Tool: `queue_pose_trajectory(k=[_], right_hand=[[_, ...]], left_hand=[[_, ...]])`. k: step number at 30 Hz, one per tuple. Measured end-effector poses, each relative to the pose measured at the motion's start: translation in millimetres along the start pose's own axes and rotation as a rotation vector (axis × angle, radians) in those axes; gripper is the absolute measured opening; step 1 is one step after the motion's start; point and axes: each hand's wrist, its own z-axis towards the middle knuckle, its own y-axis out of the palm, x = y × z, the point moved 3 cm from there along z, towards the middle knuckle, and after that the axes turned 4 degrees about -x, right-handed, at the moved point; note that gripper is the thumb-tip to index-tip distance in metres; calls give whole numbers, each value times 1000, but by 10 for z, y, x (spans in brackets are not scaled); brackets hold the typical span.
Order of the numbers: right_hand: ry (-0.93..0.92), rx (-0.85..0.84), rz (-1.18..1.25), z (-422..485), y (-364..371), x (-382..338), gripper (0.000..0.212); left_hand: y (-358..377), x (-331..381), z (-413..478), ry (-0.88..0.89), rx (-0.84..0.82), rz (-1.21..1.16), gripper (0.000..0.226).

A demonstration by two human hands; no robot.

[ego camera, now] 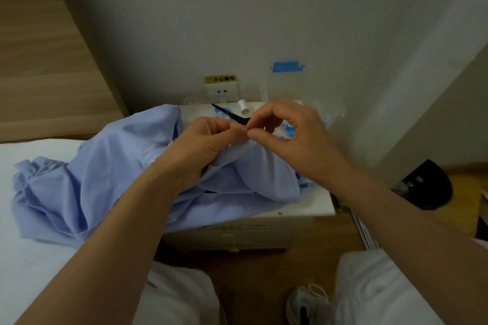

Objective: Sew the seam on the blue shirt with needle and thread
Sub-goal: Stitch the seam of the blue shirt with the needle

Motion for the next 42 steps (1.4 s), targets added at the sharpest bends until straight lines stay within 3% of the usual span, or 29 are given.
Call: queue_pose_trajectory(k=[7,11,14,18,19,21,22,24,27,29,32,36,42], right_hand=[[-208,35,-191,-14,76,-28,10],[-212,-120,17,-52,189,-149,10],[161,-559,521,-120,234,-150,4],[366,-1540,757,-397,308,-158,19],[409,-1707,778,-469,332,-152,20],[487,-1830,778,-540,367,-133,18],[504,-1800,758,-535,367,-119,18],[514,-1560,679,-448,317,-86,18],[411,-911,466,-198,207,-77,11],[370,-470,448,-80,141,-46,6],[304,-54,346,-29,109,56,10],[285,102,173,-60,129,147,17],[261,123,97,-64,109,166,10]], left_hand=[[25,-19,8,12,-7,99,29],[-45,-76,47,20,106,77,32],[-90,-126,79,-38,195,-39,35],[-130,-155,118,-57,346,-63,35],[-133,-147,119,-60,362,-81,31],[-136,-126,119,-53,366,-102,29],[-132,-128,124,-47,364,-107,30],[-127,-136,131,-32,361,-100,29],[-113,-114,116,8,327,-76,29],[-102,-111,119,31,288,-84,30],[-75,-75,90,45,235,-122,26],[12,-3,40,65,144,-168,28],[115,95,-12,79,27,-197,20]])
